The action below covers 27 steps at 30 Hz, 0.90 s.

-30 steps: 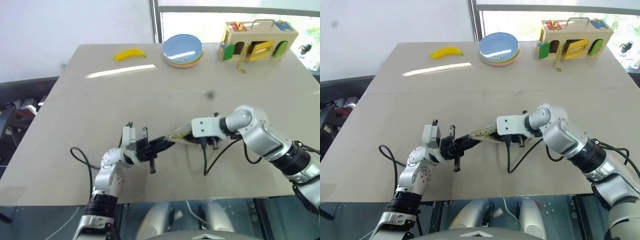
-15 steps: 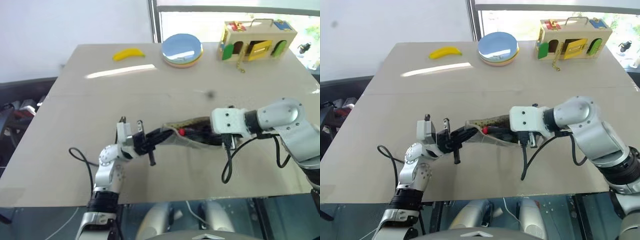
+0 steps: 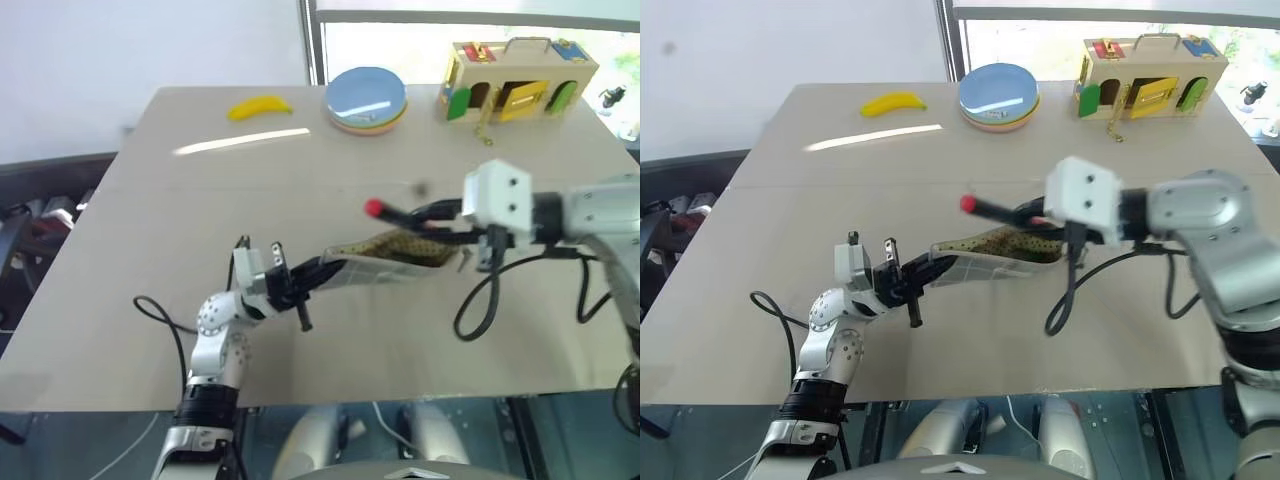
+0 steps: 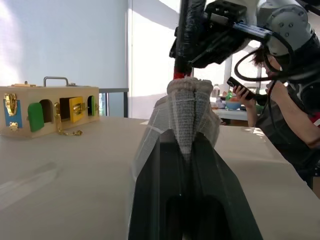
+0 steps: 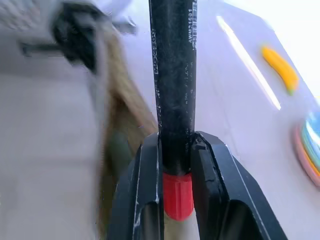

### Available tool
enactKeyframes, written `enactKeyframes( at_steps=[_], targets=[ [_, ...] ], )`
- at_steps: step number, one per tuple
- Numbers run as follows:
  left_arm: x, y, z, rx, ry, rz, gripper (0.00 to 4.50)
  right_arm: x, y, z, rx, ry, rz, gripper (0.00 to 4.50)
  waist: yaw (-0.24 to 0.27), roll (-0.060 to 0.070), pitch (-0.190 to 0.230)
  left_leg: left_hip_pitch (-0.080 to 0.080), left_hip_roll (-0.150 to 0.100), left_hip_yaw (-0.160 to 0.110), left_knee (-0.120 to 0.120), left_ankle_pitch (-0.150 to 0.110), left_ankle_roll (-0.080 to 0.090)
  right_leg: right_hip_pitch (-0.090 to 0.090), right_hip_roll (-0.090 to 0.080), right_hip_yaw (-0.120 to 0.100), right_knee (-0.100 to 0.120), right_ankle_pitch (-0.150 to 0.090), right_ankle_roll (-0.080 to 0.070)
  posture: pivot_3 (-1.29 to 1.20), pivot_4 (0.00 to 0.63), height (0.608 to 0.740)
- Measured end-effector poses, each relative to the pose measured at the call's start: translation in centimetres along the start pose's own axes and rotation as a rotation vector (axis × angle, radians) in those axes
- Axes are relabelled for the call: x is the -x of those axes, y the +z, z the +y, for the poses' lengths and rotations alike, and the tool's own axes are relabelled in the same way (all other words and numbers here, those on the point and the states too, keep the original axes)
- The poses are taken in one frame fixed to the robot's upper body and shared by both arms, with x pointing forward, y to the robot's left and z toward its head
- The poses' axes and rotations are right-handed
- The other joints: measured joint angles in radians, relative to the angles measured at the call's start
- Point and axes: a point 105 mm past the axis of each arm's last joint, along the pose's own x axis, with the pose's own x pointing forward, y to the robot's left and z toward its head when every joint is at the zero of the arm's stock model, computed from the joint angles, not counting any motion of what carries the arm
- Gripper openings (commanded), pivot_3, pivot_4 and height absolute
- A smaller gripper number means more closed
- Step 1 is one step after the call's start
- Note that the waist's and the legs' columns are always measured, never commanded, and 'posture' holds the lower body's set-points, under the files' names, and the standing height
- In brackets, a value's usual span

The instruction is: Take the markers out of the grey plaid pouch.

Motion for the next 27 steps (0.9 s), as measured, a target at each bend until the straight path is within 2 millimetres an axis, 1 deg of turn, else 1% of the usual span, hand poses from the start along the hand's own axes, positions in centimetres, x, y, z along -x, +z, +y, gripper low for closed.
enactKeyframes(
  at_steps=[1,2,3,4,5,6,8,11,13,14,15,17,19,21,22,23,25,27],
  targets=[
    [0.1,0.0,-0.1,0.000,-0.001,0.002,0.00,0.5,-0.4,-0.3,-0.011,-0.013,0.030,0.28,-0.001,0.000,0.000,0.000,0.000,0.000,0.000,0.000,0.000,0.000,0.000,0.000,0.000,0.000,0.000,0.00,0.150,0.740],
    [0.5,-0.2,-0.4,0.004,-0.008,0.007,0.00,2.4,-2.7,-0.8,-0.062,-0.033,0.165,0.28,0.000,0.000,0.000,0.000,0.000,0.000,0.000,0.000,0.000,0.000,0.000,0.000,-0.001,0.000,0.000,0.00,0.150,0.740],
    [0.6,-0.2,-0.5,0.005,-0.007,0.009,0.00,2.6,-3.1,-0.8,-0.074,-0.035,0.183,0.28,-0.001,0.000,0.000,0.000,0.000,0.000,-0.001,0.000,0.000,0.000,0.000,0.000,-0.001,0.000,0.000,0.00,0.150,0.740],
    [0.8,-0.4,-0.6,0.010,-0.009,0.011,0.00,3.3,-4.1,-0.8,-0.097,-0.043,0.232,0.28,-0.002,0.000,0.000,0.000,0.000,0.001,-0.001,0.000,0.000,0.000,0.000,0.001,-0.001,0.000,0.000,0.00,0.150,0.740],
    [0.8,-0.4,-0.9,0.012,-0.022,0.007,0.00,4.2,-6.2,-0.3,-0.140,-0.032,0.332,0.28,-0.001,0.000,0.000,0.000,0.000,0.001,-0.001,0.000,0.000,0.001,0.000,0.001,-0.001,0.000,0.000,0.00,0.150,0.740],
    [0.9,-0.5,-1.0,0.013,-0.023,0.004,0.00,4.6,-7.7,0.1,-0.181,-0.019,0.389,0.28,-0.001,0.000,0.000,0.000,0.000,0.001,-0.001,0.000,0.000,0.001,0.000,0.001,-0.001,0.000,0.000,0.00,0.150,0.740],
    [0.9,-0.5,-1.2,0.018,-0.027,-0.010,0.00,4.9,-10.1,0.9,-0.216,-0.005,0.475,0.28,-0.006,0.001,0.000,0.001,0.001,0.004,-0.001,0.000,0.000,0.000,0.000,0.004,0.001,0.000,0.000,0.00,0.150,0.740],
    [0.6,-0.5,-1.3,0.020,-0.029,-0.024,0.00,4.5,-13.6,1.3,-0.192,-0.018,0.576,0.28,-0.011,0.002,0.000,0.002,0.001,0.006,-0.001,0.000,0.000,0.000,0.000,0.005,0.003,0.000,0.000,0.00,0.150,0.740],
    [0.7,-0.5,-1.4,0.016,-0.033,-0.024,0.00,4.2,-15.3,1.8,-0.193,-0.004,0.613,0.28,-0.010,0.002,0.000,0.002,0.001,0.006,-0.001,0.000,0.000,0.000,0.001,0.005,0.003,0.000,0.000,0.00,0.150,0.740],
    [0.7,-0.6,-1.4,0.016,-0.036,-0.024,0.00,3.8,-16.0,2.4,-0.195,0.021,0.626,1.32,-0.009,0.002,0.000,0.002,0.001,0.006,-0.001,0.000,0.000,0.000,0.001,0.005,0.003,0.000,0.000,0.00,0.150,0.740],
    [0.8,-0.6,-1.4,0.016,-0.039,-0.024,0.00,3.5,-16.3,2.7,-0.193,0.035,0.627,1.64,-0.009,0.002,0.000,0.002,0.001,0.006,-0.001,0.000,0.000,0.000,0.001,0.005,0.003,0.000,0.000,0.00,0.150,0.740],
    [0.7,-0.6,-1.5,0.018,-0.038,-0.027,0.00,3.0,-17.1,3.3,-0.171,0.066,0.645,2.62,-0.006,0.002,0.000,0.002,0.001,0.006,-0.001,0.000,0.000,0.000,0.001,0.005,0.002,0.000,0.000,0.00,0.150,0.740],
    [0.7,-0.6,-1.4,0.018,-0.035,-0.028,0.00,3.1,-17.3,2.9,-0.160,0.055,0.657,3.63,-0.005,0.002,0.000,0.002,0.001,0.005,-0.001,0.000,0.000,0.000,0.001,0.005,0.002,0.000,0.000,0.00,0.150,0.740],
    [0.7,-0.6,-1.4,0.018,-0.035,-0.029,0.00,3.2,-16.7,1.7,-0.145,0.001,0.638,4.41,-0.005,0.002,0.000,0.002,0.001,0.005,-0.001,0.000,0.000,0.000,0.001,0.005,0.002,0.000,0.000,0.00,0.150,0.740],
    [0.7,-0.6,-1.4,0.018,-0.035,-0.029,0.00,3.2,-16.0,1.0,-0.153,-0.027,0.608,4.41,-0.005,0.002,0.000,0.002,0.001,0.005,-0.001,0.000,0.000,0.000,0.001,0.005,0.002,0.000,0.000,0.00,0.150,0.740],
    [0.8,-0.6,-1.4,0.017,-0.033,-0.027,0.00,2.9,-14.5,0.3,-0.173,-0.055,0.552,4.41,-0.006,0.003,0.001,0.002,0.001,0.005,-0.001,0.000,0.000,0.000,0.001,0.006,0.002,0.000,0.000,0.00,0.150,0.740],
    [0.8,-0.6,-1.4,0.017,-0.033,-0.026,0.00,1.9,-10.4,-0.8,-0.153,-0.074,0.408,4.41,-0.009,0.003,0.001,0.002,0.002,0.005,-0.001,0.000,0.000,0.000,0.002,0.006,0.002,0.000,0.000,0.00,0.150,0.740],
    [0.8,-0.6,-1.4,0.018,-0.033,-0.024,0.00,0.6,-6.8,-1.2,-0.124,-0.065,0.284,4.41,-0.011,0.003,0.001,0.002,0.002,0.005,-0.001,0.000,0.000,0.000,0.002,0.006,0.002,0.000,0.000,0.00,0.150,0.740]
  ],
)
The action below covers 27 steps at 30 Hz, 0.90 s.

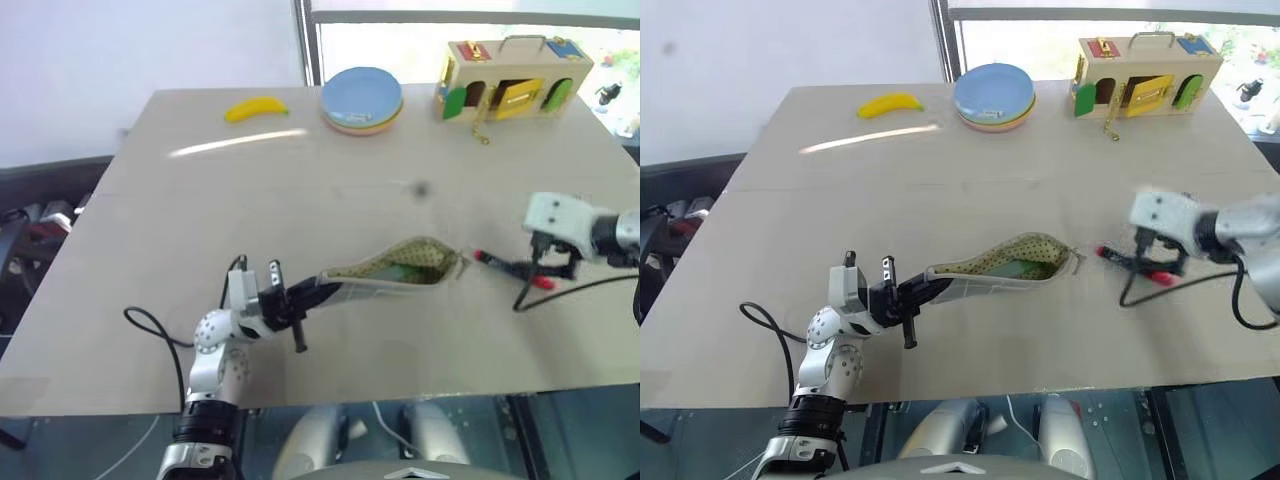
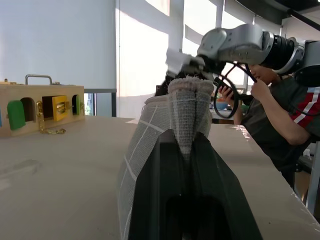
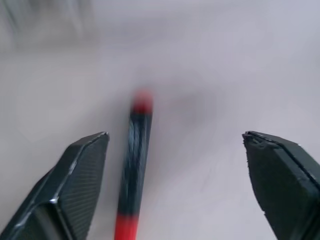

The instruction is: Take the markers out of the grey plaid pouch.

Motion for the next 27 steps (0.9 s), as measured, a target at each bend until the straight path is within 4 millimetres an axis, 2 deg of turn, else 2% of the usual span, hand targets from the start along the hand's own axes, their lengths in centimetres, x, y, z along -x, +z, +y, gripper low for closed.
enactKeyframes(
  at_steps=[1,2,4,6,7,9,12,17,20,24,27],
  targets=[
    [-0.1,0.0,0.0,0.002,-0.003,0.000,0.00,-0.1,3.2,0.7,0.041,0.029,-0.108,4.41,0.000,0.000,0.000,0.000,0.000,0.000,0.000,0.000,0.000,0.000,0.000,0.000,0.000,0.000,0.000,0.00,0.150,0.740],
    [-0.2,-0.1,-0.1,0.004,-0.006,-0.001,0.00,-0.2,4.6,1.4,0.061,0.057,-0.157,4.18,0.005,-0.001,0.000,0.000,0.000,-0.001,0.000,0.000,0.000,0.000,0.000,-0.001,-0.001,0.000,0.000,0.00,0.150,0.740],
    [-0.1,-0.1,-0.1,0.007,0.002,0.001,0.00,-0.6,6.0,2.5,0.069,0.105,-0.214,3.62,0.015,-0.002,0.000,-0.002,-0.001,-0.004,0.001,0.000,0.000,0.001,-0.001,-0.004,-0.003,0.000,0.000,0.00,0.150,0.740],
    [-0.1,-0.1,0.0,0.008,0.012,0.001,0.00,-1.4,5.9,3.4,0.055,0.151,-0.215,2.56,0.021,-0.002,0.000,-0.003,-0.003,-0.004,0.002,-0.001,0.001,0.001,-0.003,-0.005,-0.004,0.000,0.000,0.00,0.150,0.740],
    [-0.2,-0.1,0.1,0.007,0.014,0.001,0.00,-1.5,5.8,3.5,0.053,0.160,-0.211,2.24,0.021,-0.002,0.000,-0.003,-0.003,-0.004,0.002,-0.001,0.001,0.001,-0.003,-0.005,-0.004,0.000,0.000,0.00,0.150,0.740],
    [-0.5,0.0,0.2,0.011,0.023,0.001,0.00,-1.8,5.8,3.9,0.059,0.178,-0.209,1.21,0.018,-0.002,0.000,-0.003,-0.002,-0.004,0.001,-0.001,0.001,0.000,-0.002,-0.005,-0.004,0.000,0.000,0.00,0.150,0.740],
    [-1.1,0.2,0.0,0.006,0.013,0.004,0.00,-2.1,6.0,4.2,0.055,0.198,-0.224,0.10,0.010,-0.002,0.000,-0.003,-0.002,-0.004,0.001,0.000,0.001,0.000,-0.002,-0.005,-0.003,0.000,0.000,0.00,0.150,0.740],
    [-1.6,0.5,-0.1,0.005,0.021,0.001,0.00,-2.2,6.4,5.0,0.056,0.249,-0.243,0.04,0.005,-0.002,0.000,-0.002,-0.002,-0.003,0.001,0.000,0.001,0.000,-0.002,-0.004,-0.001,0.000,0.000,0.00,0.150,0.740],
    [-1.7,0.3,0.0,0.021,0.036,0.004,0.00,-3.3,6.4,6.1,0.073,0.292,-0.242,0.04,0.005,-0.002,0.000,-0.002,-0.002,-0.003,0.001,0.000,0.001,0.000,-0.001,-0.004,-0.001,0.000,0.000,0.00,0.150,0.740],
    [-1.8,0.3,0.1,0.027,0.046,0.003,0.00,-4.6,5.7,7.0,0.123,0.316,-0.195,1.07,0.006,-0.002,0.000,-0.002,-0.002,-0.003,0.002,0.000,0.001,0.000,-0.002,-0.004,-0.001,0.000,0.000,0.00,0.150,0.740],
    [-2.1,0.4,0.3,0.021,0.043,-0.002,0.00,-6.6,4.3,7.7,0.166,0.349,-0.126,2.49,0.006,-0.002,0.000,-0.002,-0.002,-0.003,0.002,0.000,0.001,0.000,-0.001,-0.004,-0.001,0.000,0.000,0.00,0.150,0.740]
  ],
)
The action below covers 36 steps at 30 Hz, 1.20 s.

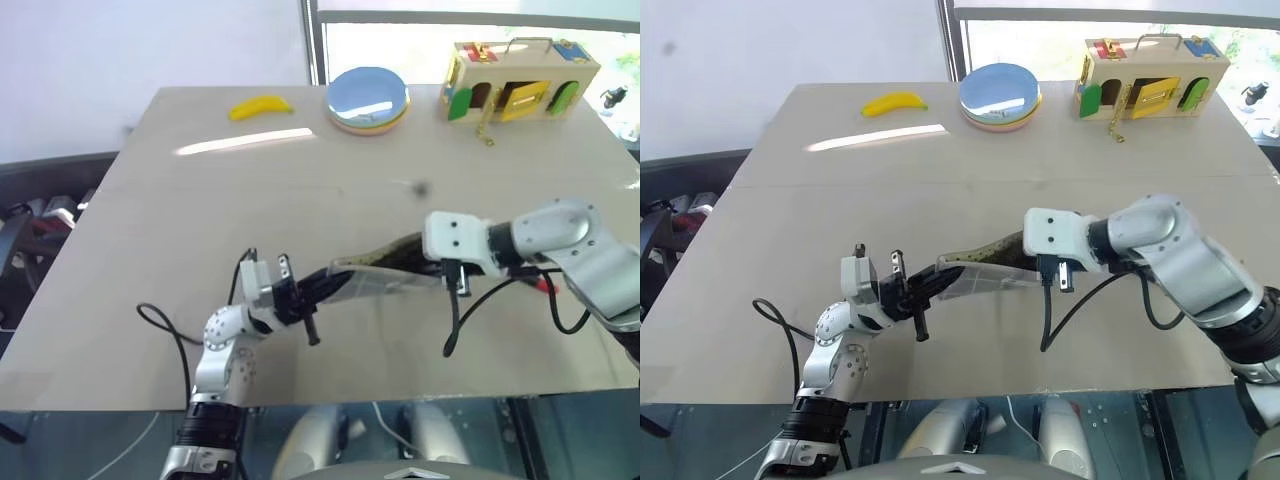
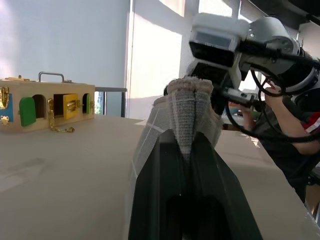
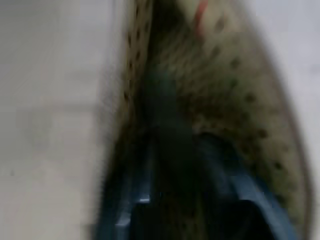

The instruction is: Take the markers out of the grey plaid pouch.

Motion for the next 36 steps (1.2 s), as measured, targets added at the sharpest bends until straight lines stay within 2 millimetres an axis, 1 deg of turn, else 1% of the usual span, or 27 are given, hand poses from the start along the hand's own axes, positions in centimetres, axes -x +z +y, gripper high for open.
enactKeyframes(
  at_steps=[3,4,7,11,15,26,28,31,34,35,36],
  targets=[
    [-0.2,-0.1,-0.2,0.017,-0.022,0.006,0.00,-1.6,0.0,-0.7,0.047,-0.003,0.020,3.89,-0.008,0.000,0.000,0.001,0.000,0.001,0.000,0.000,0.000,0.000,0.001,0.001,0.001,0.000,0.000,0.00,0.150,0.740],
    [-0.3,-0.3,-0.4,0.027,-0.038,0.010,0.00,-2.1,0.0,-0.9,0.075,-0.002,0.033,3.89,-0.009,0.000,0.000,0.001,0.000,0.001,0.000,0.000,0.000,0.000,0.001,0.001,0.001,0.000,0.000,0.00,0.150,0.740],
    [-0.1,-0.5,-0.8,0.043,-0.073,0.025,0.00,-2.6,-0.1,-0.7,0.114,0.036,0.062,3.89,-0.007,0.000,0.000,0.000,0.000,0.001,0.000,0.000,0.000,0.000,0.000,0.001,0.000,0.000,0.000,0.00,0.150,0.740],
    [-0.1,-0.8,-1.1,0.061,-0.103,0.027,0.00,-3.6,-0.3,-0.3,0.132,0.078,0.071,3.89,-0.007,0.000,0.000,0.001,0.000,0.000,0.000,0.000,0.000,0.000,0.000,0.000,0.001,0.000,0.000,0.00,0.150,0.740],
    [-0.2,-1.0,-1.2,0.075,-0.105,0.019,0.00,-4.1,-0.2,-0.2,0.151,0.100,0.070,3.89,-0.008,0.000,0.000,0.001,0.000,0.000,0.000,0.000,0.000,0.000,0.001,0.000,0.001,0.000,0.000,0.00,0.150,0.740],
    [-0.5,-0.8,-1.1,0.073,-0.111,0.011,0.00,-5.2,1.2,0.6,0.173,0.169,0.001,3.89,-0.008,0.000,0.000,0.001,0.000,0.000,0.000,0.000,0.000,0.000,0.001,0.000,0.001,0.000,0.000,0.00,0.150,0.740],
    [-0.4,-0.8,-1.1,0.074,-0.108,0.012,0.00,-5.6,1.2,0.4,0.184,0.162,0.009,3.89,-0.009,0.000,0.000,0.001,0.000,0.000,0.000,0.000,-0.001,0.000,0.001,0.000,0.001,0.000,0.000,0.00,0.150,0.740],
    [-0.2,-1.4,-0.9,0.095,-0.093,0.022,0.00,-7.0,0.5,-0.1,0.198,0.164,0.057,3.89,-0.020,0.000,0.000,0.002,0.000,0.000,0.000,0.000,-0.001,0.000,0.001,0.000,0.001,0.000,0.000,0.00,0.150,0.740],
    [-0.1,-1.6,-0.9,0.100,-0.088,0.030,0.00,-7.2,-0.1,-0.2,0.211,0.187,0.094,3.89,-0.020,0.000,0.000,0.002,0.000,0.000,0.000,0.000,-0.001,0.000,0.001,0.000,0.001,0.000,0.000,0.00,0.150,0.740],
    [-0.1,-1.7,-0.9,0.101,-0.087,0.029,0.00,-7.2,-0.1,-0.2,0.213,0.190,0.098,3.68,-0.020,0.000,0.000,0.002,0.000,0.000,0.000,0.000,-0.001,0.000,0.001,0.000,0.001,0.000,0.000,0.00,0.150,0.740],
    [-0.1,-1.7,-0.9,0.101,-0.088,0.028,0.00,-7.1,-0.2,-0.2,0.214,0.201,0.109,3.35,-0.019,0.000,-0.001,0.002,0.000,0.000,0.000,0.000,-0.001,0.000,0.000,0.000,0.001,0.000,0.000,0.00,0.150,0.740]
  ],
)
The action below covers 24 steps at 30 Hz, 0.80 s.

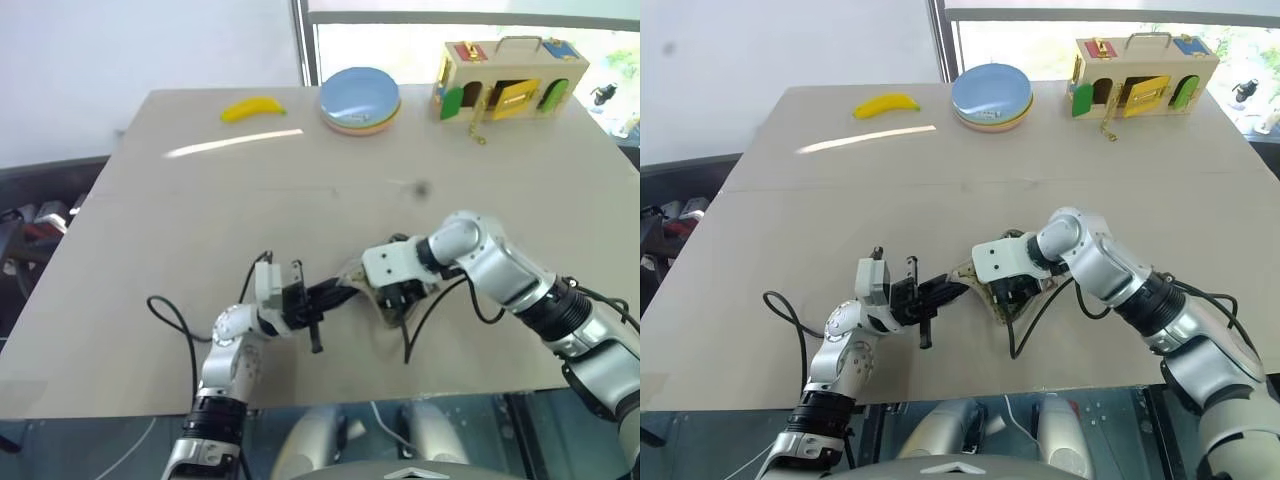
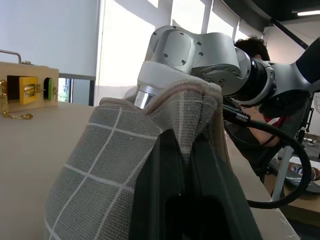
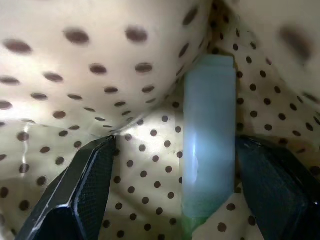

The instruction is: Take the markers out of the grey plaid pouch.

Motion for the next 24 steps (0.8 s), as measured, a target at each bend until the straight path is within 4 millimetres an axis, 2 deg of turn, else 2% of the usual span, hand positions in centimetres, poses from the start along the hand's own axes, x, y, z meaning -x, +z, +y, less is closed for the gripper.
enactKeyframes(
  at_steps=[3,4,6,13,20,24],
  targets=[
    [0.0,0.0,-0.1,-0.007,-0.010,-0.004,0.00,0.2,-0.7,0.4,-0.020,0.030,0.023,2.09,0.004,0.000,0.000,0.000,0.000,-0.001,0.000,0.000,0.000,0.000,0.000,-0.001,0.000,0.000,0.000,0.00,0.150,0.740],
    [0.0,0.0,-0.1,-0.010,-0.014,-0.005,0.00,0.3,-0.8,0.6,-0.032,0.040,0.025,1.49,0.004,0.000,0.000,0.000,0.000,-0.001,0.000,0.000,0.000,0.000,0.000,0.000,0.000,0.000,0.000,0.00,0.150,0.740],
    [0.1,-0.1,-0.2,-0.014,-0.024,-0.006,0.00,0.7,-1.4,0.7,-0.053,0.035,0.039,0.86,0.005,0.000,0.000,0.000,0.000,-0.001,0.000,0.000,0.000,0.000,0.000,0.000,0.000,0.000,0.000,0.00,0.150,0.740],
    [0.0,0.0,-0.3,-0.027,-0.028,-0.017,0.00,1.6,-1.4,0.9,-0.119,-0.002,0.014,0.85,0.007,0.000,0.000,0.000,0.000,-0.001,0.000,0.000,0.000,0.000,0.000,0.000,0.000,0.000,0.000,0.00,0.150,0.740],
    [0.1,0.4,0.1,-0.060,-0.016,-0.028,0.00,5.6,-0.8,0.7,-0.213,-0.125,-0.094,0.85,0.009,0.000,0.000,-0.001,0.000,-0.001,0.000,0.000,0.000,0.000,0.000,-0.001,-0.001,0.000,0.000,0.00,0.150,0.740],
    [0.4,0.6,0.5,-0.069,0.021,-0.035,0.00,7.1,0.0,1.8,-0.297,-0.137,-0.224,0.85,0.012,0.000,0.000,-0.001,0.000,-0.001,-0.001,0.000,0.000,0.000,0.000,0.000,0.000,0.000,0.000,0.00,0.150,0.740]
  ],
)
